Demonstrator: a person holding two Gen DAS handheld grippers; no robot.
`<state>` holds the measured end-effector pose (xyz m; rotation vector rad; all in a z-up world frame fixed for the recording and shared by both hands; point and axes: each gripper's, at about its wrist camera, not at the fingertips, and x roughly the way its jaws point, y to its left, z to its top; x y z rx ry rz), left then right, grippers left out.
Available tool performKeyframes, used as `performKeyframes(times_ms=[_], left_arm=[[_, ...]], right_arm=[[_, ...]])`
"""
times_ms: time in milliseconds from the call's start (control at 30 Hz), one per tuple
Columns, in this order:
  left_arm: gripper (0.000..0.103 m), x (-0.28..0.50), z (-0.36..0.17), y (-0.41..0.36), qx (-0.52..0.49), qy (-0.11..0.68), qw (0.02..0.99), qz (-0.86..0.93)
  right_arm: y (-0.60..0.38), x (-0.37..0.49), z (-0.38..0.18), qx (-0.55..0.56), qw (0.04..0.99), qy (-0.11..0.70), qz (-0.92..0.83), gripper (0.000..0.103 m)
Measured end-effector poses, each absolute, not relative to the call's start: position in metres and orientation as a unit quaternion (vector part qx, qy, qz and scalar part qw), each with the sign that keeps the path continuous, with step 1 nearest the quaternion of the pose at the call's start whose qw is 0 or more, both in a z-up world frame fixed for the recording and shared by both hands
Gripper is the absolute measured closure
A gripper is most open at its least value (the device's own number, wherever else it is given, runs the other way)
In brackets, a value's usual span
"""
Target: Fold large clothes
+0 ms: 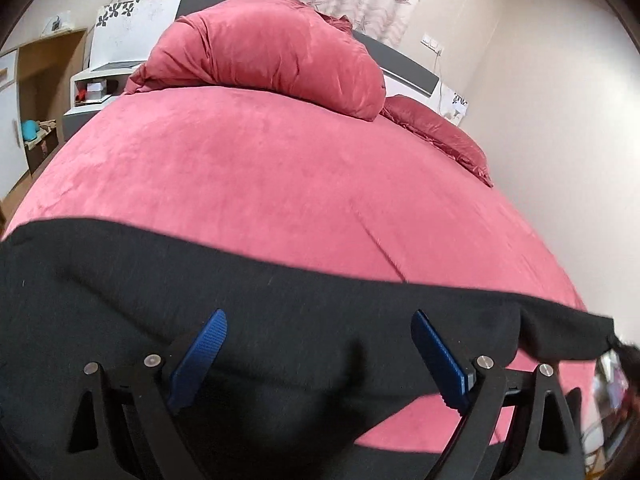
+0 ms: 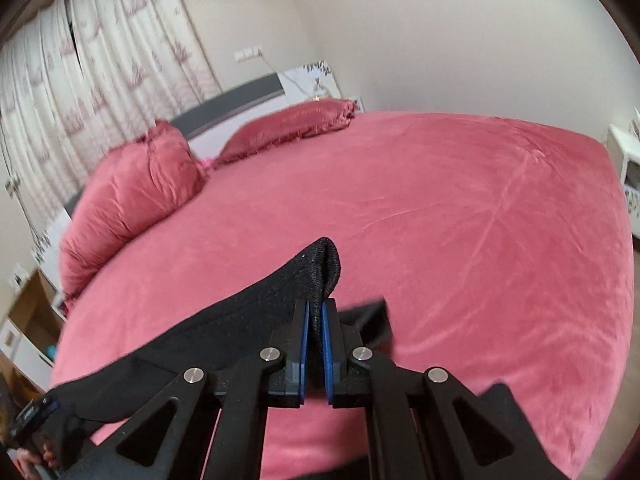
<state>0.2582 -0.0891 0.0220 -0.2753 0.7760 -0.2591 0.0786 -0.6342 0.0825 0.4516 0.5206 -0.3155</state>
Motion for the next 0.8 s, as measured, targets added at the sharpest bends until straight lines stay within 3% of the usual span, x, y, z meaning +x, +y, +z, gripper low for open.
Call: performKeyframes(times_ms=[300,400,500,700,800], left_arm=[[0.008,0.31,0.01,-0.105,0.052,0.387,0.914,-0.108],[0.003,0.323,-0.004,-0.096,0.079,0.4,0.908,-0.098],[0.001,0.341,-0.022,-0.086,0.085,0.433,0.895,-0.069],[0.001,0.359,-0.023,-0.071,0.058,0.412,0.909,0.008],[0.001,0.366,-0.031,-0.066,0.041,0.42,0.906,0.014]], right_arm=[[-0.611,-0.004,0.13,0.243,0.943,0.179,-0.14,0.097],[-0.616,-0.008,0.149,0.232,0.948,0.163,-0.146,0.097],[-0.632,0.018,0.153,0.227,0.946,0.169,-0.16,0.097],[-0.68,0.119,0.12,0.252,0.917,0.218,-0.219,0.098],[-0.705,0.153,0.11,0.29,0.897,0.192,-0.273,0.103]])
